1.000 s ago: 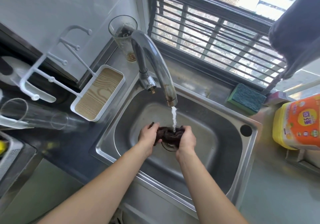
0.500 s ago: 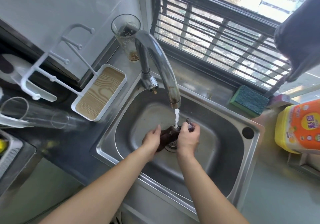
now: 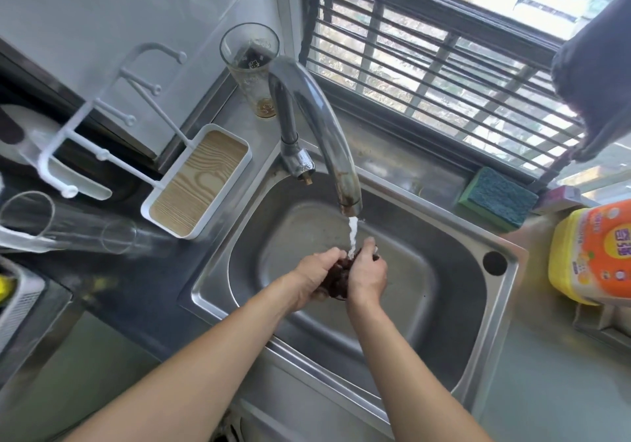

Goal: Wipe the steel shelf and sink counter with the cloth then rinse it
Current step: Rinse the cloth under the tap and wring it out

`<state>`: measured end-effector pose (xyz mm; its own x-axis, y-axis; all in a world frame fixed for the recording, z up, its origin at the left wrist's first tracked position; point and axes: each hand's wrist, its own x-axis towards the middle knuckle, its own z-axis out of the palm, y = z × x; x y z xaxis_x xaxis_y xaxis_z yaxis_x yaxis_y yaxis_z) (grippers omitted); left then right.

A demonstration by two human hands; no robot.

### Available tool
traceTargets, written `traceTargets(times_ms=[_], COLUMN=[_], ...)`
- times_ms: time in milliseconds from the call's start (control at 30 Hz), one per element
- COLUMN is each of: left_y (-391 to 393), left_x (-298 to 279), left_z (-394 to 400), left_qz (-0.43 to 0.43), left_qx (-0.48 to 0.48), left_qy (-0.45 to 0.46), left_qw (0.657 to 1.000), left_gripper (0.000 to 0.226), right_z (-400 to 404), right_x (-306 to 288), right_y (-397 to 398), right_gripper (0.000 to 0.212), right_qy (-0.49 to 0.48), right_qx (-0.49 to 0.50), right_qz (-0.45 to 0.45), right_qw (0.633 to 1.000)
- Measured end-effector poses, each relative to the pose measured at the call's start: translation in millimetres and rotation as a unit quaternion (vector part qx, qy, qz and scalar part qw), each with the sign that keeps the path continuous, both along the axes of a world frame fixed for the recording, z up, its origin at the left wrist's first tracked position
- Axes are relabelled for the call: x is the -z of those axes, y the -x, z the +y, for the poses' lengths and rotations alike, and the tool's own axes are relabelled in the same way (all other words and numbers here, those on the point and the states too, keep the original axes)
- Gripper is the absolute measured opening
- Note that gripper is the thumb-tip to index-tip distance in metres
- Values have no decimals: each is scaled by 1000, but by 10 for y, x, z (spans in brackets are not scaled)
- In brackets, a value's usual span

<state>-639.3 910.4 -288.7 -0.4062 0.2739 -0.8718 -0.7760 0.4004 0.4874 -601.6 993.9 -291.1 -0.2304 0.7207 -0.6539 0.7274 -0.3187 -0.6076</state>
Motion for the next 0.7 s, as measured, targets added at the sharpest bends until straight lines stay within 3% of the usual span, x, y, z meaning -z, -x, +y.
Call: traceTargets(times_ms=[167, 233, 300, 400, 500, 600, 667, 700], left_y=[71, -2, -73, -28, 26, 10, 55, 72], left_x=[64, 68, 18, -42, -34, 49, 94, 116], left_z=[33, 21, 5, -130, -240, -214, -179, -158], left_qz=[94, 79, 8, -71, -110, -17, 40, 39], left_qx=[-140, -77, -49, -7, 42, -91, -169, -175], left_qy=[89, 69, 25, -34, -97, -38, -1, 9], left_qw=[982, 992, 998, 997, 988, 995, 985, 984], left_gripper=[29, 30, 30, 29, 35, 41, 32, 24], right_z=[-429, -367, -188, 89, 228, 211, 112, 41], right_x=[-77, -51, -9, 76, 112, 129, 125, 133], right_y=[-94, -79, -37, 3, -3, -70, -139, -167], right_gripper=[38, 35, 36, 40, 28, 16, 5, 12], right_qy=[-36, -56, -71, -63, -26, 22, 71, 104], right_qx=[-116, -123, -95, -42, 8, 25, 23, 14], right_qz=[38, 25, 3, -9, -4, 12, 50, 67], right_qw=[992, 991, 993, 997, 1000, 999, 996, 992])
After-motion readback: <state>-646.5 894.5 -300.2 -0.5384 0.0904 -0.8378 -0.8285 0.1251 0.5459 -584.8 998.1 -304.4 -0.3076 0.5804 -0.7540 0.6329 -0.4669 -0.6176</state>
